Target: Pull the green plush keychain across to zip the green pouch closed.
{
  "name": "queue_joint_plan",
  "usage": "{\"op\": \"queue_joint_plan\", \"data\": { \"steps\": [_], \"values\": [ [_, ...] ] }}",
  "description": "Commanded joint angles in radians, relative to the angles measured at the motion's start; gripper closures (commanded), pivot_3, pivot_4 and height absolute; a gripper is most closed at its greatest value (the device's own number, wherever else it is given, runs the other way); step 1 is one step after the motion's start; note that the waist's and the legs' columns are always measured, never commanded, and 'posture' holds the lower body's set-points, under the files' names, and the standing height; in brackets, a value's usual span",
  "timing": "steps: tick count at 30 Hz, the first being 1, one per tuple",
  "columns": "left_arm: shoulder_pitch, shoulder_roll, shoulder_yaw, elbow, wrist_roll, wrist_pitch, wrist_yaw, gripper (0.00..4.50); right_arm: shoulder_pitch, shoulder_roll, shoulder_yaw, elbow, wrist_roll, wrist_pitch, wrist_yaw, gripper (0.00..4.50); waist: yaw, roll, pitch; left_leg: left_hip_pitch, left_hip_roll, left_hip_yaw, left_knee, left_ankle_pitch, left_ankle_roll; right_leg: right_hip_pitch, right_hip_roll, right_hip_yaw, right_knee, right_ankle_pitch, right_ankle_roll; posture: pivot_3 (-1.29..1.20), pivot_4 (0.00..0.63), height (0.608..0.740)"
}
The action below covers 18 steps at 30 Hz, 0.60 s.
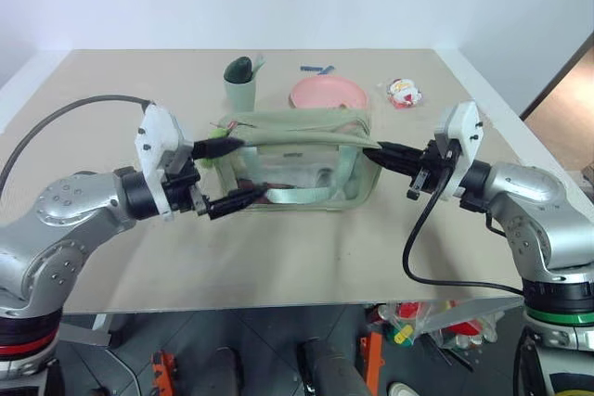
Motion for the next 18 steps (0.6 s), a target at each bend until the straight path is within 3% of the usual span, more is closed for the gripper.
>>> {"op": "queue_joint_plan", "data": {
  "steps": [1, 9, 18],
  "values": [
    [0.020, -0.042, 0.041, -0.012, 0.050, -0.035, 0.101, 0.00, 0.028, 0.011, -0.011, -0.063, 0.011, -0.018, -0.015, 4.48, -0.002, 0.000, 0.000, 0.000, 0.000, 0.000, 0.000, 0.000, 0.000, 0.000, 0.000, 0.000, 0.000, 0.000, 0.000, 0.00, 0.150, 0.740],
    [0.138, -0.118, 0.126, -0.027, 0.079, -0.019, 0.264, 0.00, 0.074, 0.027, 0.001, -0.102, 0.010, -0.025, -0.041, 4.48, -0.004, 0.000, -0.001, 0.003, 0.002, 0.000, 0.000, 0.000, 0.000, 0.001, 0.002, 0.001, 0.001, 0.002, -0.002, 0.00, 0.150, 0.740],
    [0.198, -0.137, 0.090, -0.002, 0.083, -0.041, 0.225, 0.00, 0.072, 0.032, 0.021, -0.113, -0.006, -0.030, -0.056, 4.48, -0.004, 0.000, -0.001, 0.004, 0.001, 0.001, 0.000, 0.001, 0.000, 0.002, 0.002, 0.002, 0.000, 0.000, -0.006, 0.00, 0.150, 0.740]
  ]
}}
